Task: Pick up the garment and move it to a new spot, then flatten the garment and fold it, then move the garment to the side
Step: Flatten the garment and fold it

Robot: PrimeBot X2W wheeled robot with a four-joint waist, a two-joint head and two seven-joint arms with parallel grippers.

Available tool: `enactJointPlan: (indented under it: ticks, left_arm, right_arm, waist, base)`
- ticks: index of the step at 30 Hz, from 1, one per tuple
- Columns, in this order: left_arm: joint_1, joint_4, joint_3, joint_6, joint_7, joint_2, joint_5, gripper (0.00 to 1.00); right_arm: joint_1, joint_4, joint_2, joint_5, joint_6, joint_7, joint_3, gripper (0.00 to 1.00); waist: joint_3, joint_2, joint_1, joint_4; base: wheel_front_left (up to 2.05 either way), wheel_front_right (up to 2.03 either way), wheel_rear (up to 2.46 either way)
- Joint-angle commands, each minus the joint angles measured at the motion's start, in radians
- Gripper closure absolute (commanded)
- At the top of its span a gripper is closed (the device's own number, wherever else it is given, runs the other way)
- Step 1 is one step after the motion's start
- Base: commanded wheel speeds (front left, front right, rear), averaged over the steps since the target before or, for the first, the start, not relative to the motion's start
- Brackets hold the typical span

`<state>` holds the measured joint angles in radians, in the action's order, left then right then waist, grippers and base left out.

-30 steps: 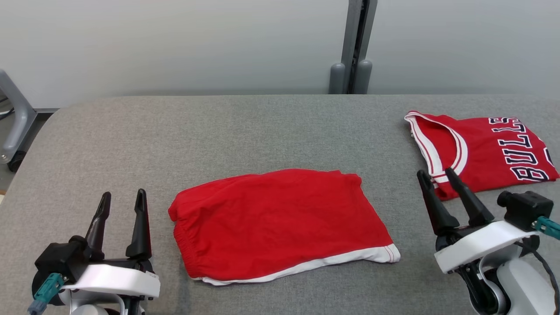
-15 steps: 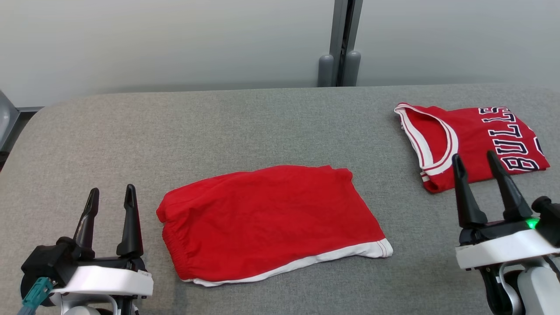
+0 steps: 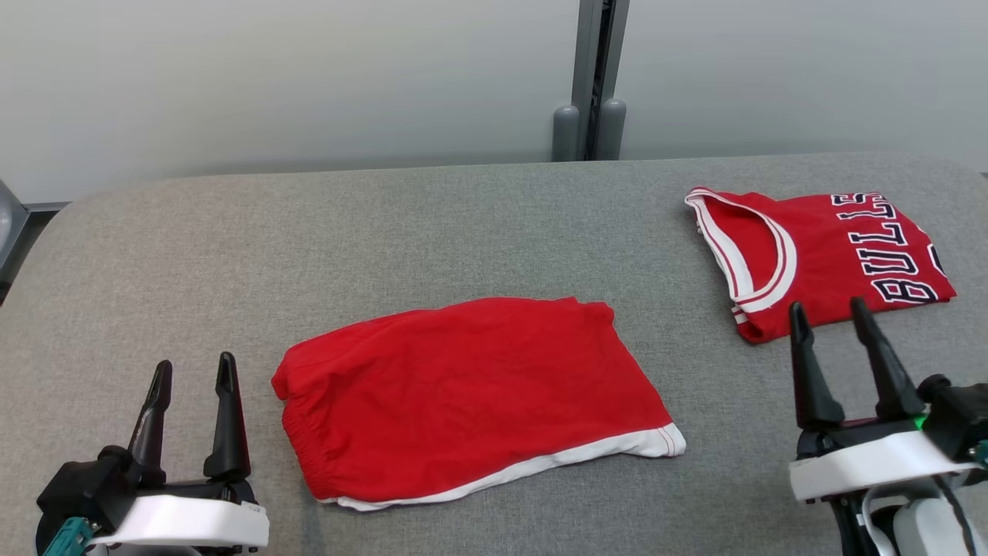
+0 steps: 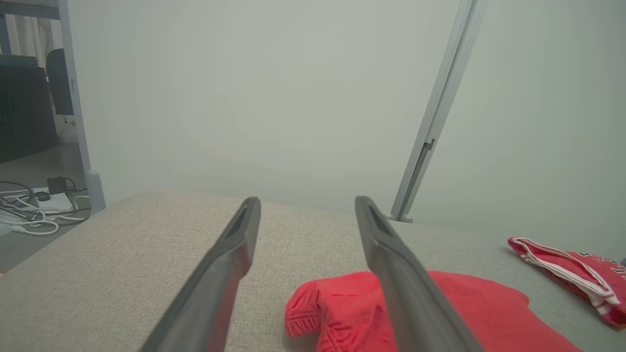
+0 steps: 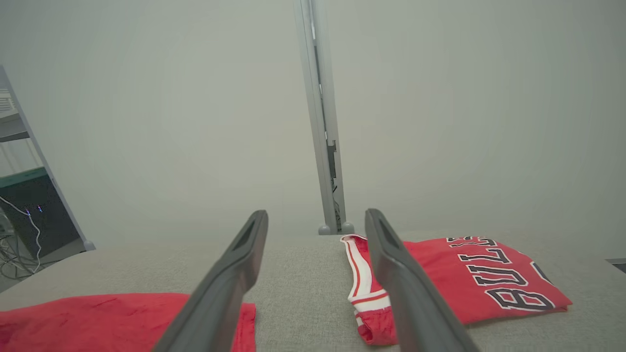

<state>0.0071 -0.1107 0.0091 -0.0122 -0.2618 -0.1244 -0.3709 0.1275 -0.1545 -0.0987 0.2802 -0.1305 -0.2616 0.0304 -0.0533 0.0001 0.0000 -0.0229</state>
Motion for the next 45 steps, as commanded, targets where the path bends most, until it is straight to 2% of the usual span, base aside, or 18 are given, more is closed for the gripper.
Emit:
enactJointPlan:
  ticks: [1, 16, 45]
  left_arm:
    - [0.001, 0.005, 0.006, -0.004, -0.004, -0.003, 0.008, 0.00]
    - [-0.010, -0.001, 0.016, -0.024, -0.002, 0.020, 0.045, 0.00]
    - [-0.020, -0.023, 0.022, -0.039, -0.003, 0.031, 0.059, 0.00]
  right_arm:
    - [-0.007, -0.016, -0.006, -0.002, -0.001, -0.004, 0.007, 0.00]
    - [0.013, -0.067, -0.016, -0.020, -0.001, -0.004, 0.047, 0.00]
    - [0.020, -0.084, -0.007, -0.009, -0.001, -0.004, 0.048, 0.00]
  waist:
    - [0.002, -0.0001, 0.0000, 0.001]
    - [0.018, -0.0001, 0.0000, 0.003]
    - [0.014, -0.0001, 0.0000, 0.010]
  base:
    - [0.00, 0.00, 0.00]
    - [0.00, 0.00, 0.00]
    - [0.00, 0.00, 0.00]
